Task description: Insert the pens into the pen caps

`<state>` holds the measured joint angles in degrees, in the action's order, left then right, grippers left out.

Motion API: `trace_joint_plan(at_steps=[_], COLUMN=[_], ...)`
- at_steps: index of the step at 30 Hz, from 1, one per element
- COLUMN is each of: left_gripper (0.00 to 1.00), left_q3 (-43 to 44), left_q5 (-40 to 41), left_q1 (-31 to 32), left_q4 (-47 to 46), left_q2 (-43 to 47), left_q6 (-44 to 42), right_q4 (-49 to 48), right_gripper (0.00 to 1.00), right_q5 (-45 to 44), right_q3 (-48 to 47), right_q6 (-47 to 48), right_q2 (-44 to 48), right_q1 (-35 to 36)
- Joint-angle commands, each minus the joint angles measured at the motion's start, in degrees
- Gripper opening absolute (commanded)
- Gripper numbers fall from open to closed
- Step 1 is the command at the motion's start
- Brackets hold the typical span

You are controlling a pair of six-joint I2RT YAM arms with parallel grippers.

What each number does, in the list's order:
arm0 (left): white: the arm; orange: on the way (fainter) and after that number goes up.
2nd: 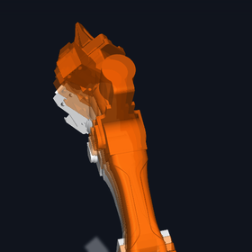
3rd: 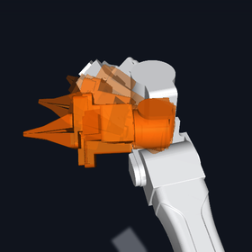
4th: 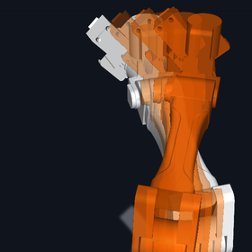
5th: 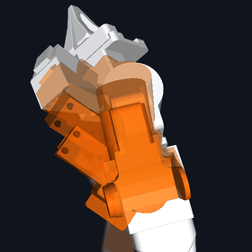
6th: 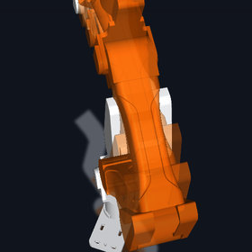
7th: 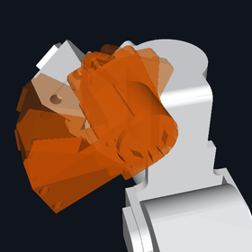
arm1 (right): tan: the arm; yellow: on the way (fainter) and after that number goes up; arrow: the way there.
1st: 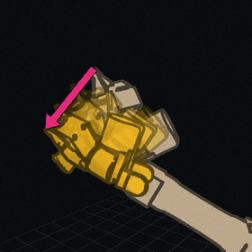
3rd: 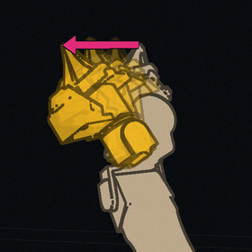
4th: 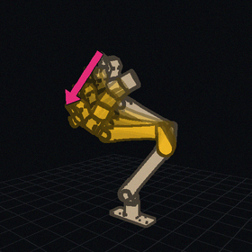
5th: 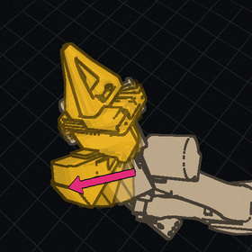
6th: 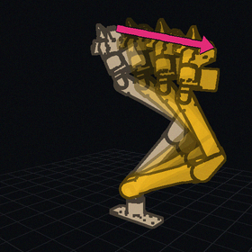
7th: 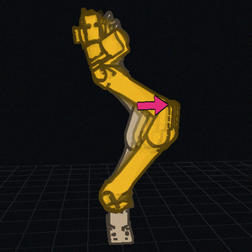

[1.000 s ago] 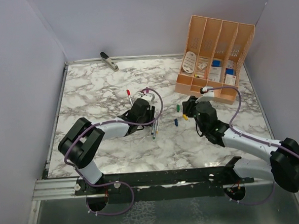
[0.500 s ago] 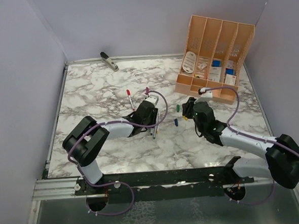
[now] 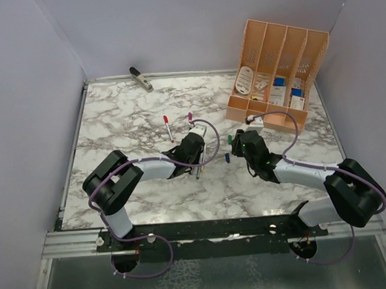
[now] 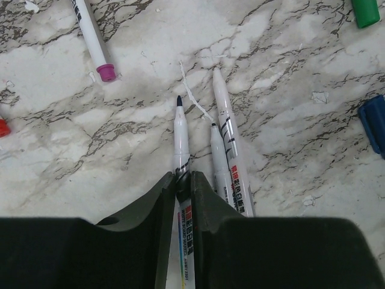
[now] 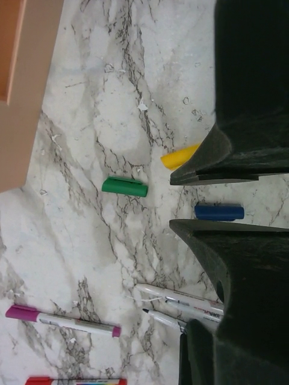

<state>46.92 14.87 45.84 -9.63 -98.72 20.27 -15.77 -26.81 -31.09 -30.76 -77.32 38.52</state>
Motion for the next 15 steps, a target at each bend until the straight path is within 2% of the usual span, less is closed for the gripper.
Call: trace_joint_plan(at_steps=[1, 4, 15], left_gripper=[0.15, 0.11, 0.13], left_q3=[-2.6, -3.1, -5.5], left_q5=[-0.6, -1.3, -2.2], left_q1=[1.5, 2.3, 3.4], left_q4=[6.7, 7.3, 8.1], left_q2=[-1.3, -0.8, 0.7], left_q6=[1.1, 1.1, 2.9], right_q4=[1.7, 3.0, 4.7], right_gripper=[0.28, 0.27, 0.26], right_q5=[4.9, 6.6, 10.1], right_q3=[-1.7, -3.0, -4.6], right_q6=[0.2, 0.7, 0.6], right_q2=[-3.2, -5.6, -9.3], right_q1=[-0.2, -0.2, -0.1])
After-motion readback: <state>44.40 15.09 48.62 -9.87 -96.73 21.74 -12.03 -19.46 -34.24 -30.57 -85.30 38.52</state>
